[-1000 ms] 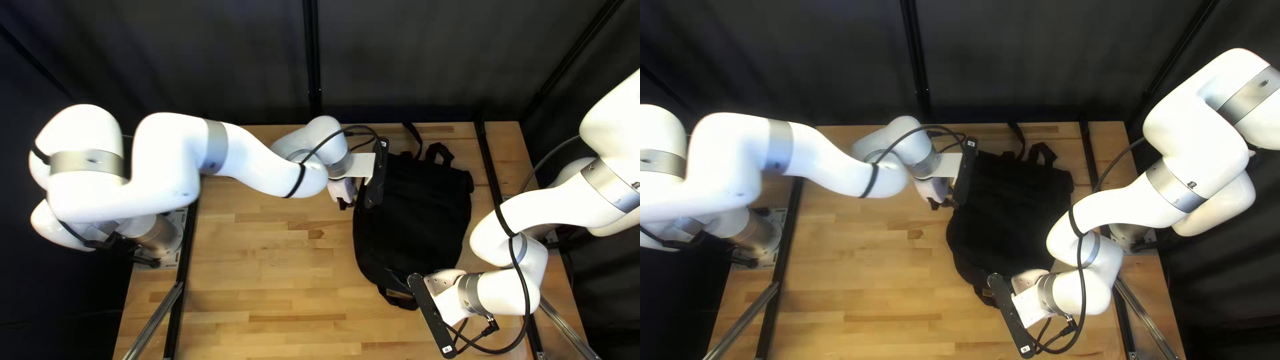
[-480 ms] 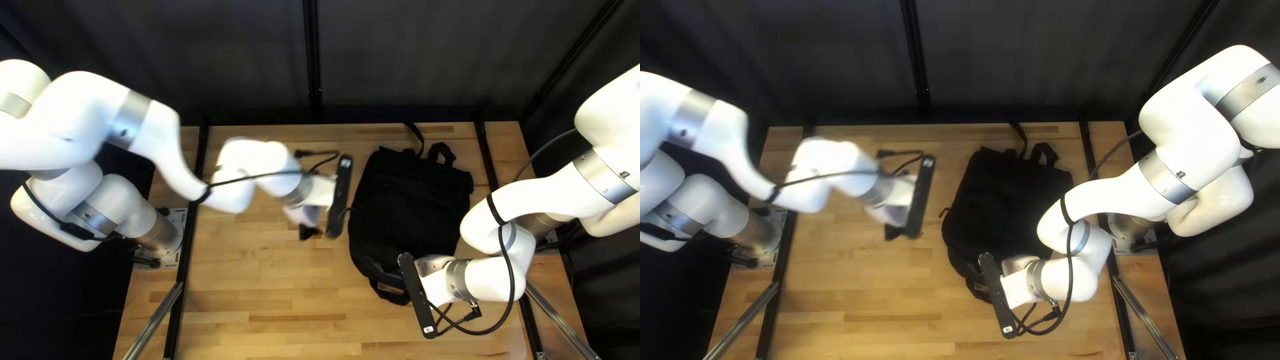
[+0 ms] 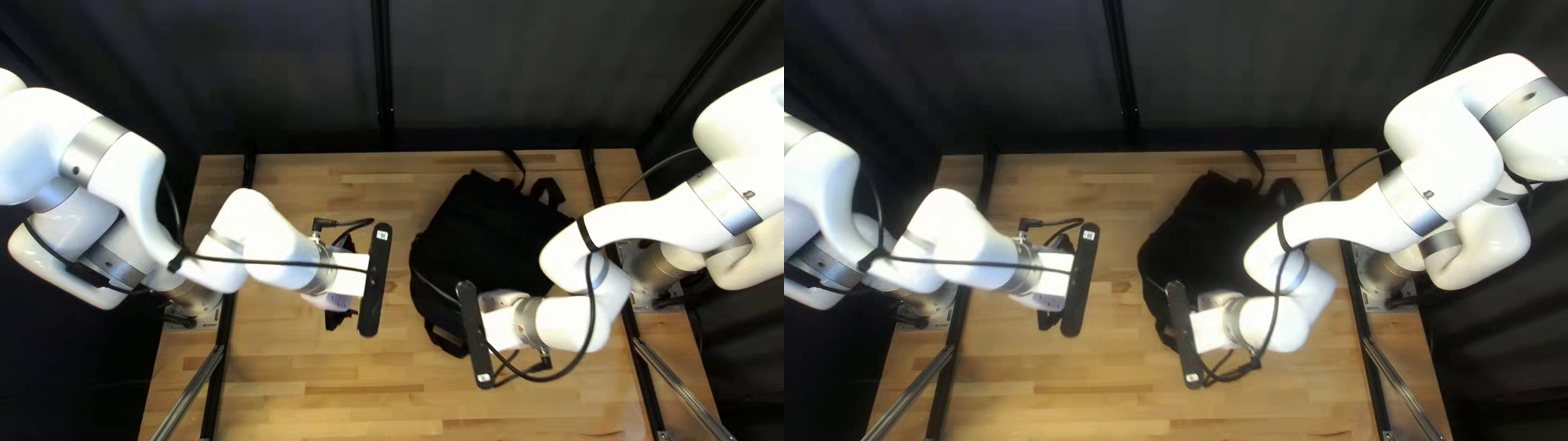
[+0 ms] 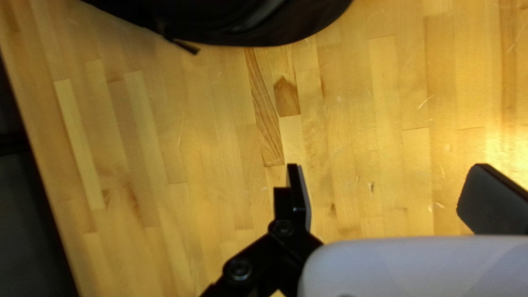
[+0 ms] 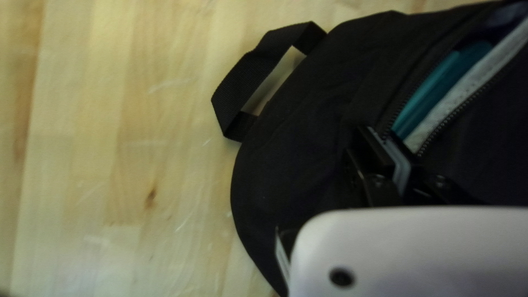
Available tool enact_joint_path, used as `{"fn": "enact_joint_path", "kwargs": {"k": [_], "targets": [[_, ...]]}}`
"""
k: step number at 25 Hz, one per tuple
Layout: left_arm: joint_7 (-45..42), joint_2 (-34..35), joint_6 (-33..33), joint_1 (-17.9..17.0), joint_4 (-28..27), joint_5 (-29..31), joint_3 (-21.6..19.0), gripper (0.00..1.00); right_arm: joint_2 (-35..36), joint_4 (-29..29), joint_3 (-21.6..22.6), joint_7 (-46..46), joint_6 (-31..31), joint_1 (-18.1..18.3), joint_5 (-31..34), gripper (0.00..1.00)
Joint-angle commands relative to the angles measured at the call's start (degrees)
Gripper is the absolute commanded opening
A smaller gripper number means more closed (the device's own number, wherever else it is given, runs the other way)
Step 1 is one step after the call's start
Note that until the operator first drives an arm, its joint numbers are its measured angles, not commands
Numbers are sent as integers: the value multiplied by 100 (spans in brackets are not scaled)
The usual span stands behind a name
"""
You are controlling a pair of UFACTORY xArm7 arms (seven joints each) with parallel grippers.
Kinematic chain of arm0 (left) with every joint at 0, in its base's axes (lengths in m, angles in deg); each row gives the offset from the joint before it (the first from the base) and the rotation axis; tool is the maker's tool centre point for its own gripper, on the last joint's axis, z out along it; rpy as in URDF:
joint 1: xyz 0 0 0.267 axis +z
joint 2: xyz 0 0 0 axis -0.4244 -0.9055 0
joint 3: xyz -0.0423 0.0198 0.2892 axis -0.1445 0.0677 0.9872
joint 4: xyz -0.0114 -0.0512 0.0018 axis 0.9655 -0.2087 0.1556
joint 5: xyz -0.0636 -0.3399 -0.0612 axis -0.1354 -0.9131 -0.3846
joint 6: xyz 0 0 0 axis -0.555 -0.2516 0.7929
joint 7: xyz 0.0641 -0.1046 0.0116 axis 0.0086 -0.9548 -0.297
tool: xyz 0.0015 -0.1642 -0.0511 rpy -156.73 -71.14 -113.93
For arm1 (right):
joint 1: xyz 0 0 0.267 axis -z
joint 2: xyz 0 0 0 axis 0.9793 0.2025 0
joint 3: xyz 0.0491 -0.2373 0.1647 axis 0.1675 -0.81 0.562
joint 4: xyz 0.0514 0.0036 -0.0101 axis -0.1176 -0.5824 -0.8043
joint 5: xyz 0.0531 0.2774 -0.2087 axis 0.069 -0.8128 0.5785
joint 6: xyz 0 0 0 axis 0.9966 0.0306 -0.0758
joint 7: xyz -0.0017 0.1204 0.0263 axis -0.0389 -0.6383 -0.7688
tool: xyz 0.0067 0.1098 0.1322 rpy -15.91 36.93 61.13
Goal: Remove a lunch box from a kids backpack
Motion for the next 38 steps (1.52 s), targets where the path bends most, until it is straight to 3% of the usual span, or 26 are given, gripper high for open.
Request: {"fn": "enact_joint_path", "kwargs": {"k": [1, 2, 3, 4, 13, 21, 30, 38], "targets": [[-240, 645, -1334, -269, -1151, -157, -537, 100, 131, 365, -70, 77, 251, 71, 0, 0], [-289, 741, -1624, -301, -1368, -159, -639, 100, 137, 396, -77, 88, 278, 77, -2, 0], [-360, 808, -1882, -333, -1536, -142, -730, 100, 120, 422, -87, 61, 309, 87, -4, 29], [-483, 842, -2162, -362, -1669, -119, -849, 100, 80, 418, -85, 29, 344, 86, -24, 100], [-563, 873, -2306, -384, -1738, -100, -911, 100, -564, -74, 106, -484, 756, -95, -335, 100], [-563, 873, -2306, -384, -1738, -100, -911, 100, -184, -236, 63, -960, 569, -8, -6, 100], [-563, 873, -2306, -384, -1738, -100, -911, 100, -606, -849, 34, -548, 608, -42, -178, 100], [-563, 873, -2306, -384, -1738, -100, -911, 100, -257, -597, 31, -209, 830, -33, -144, 100]]}}
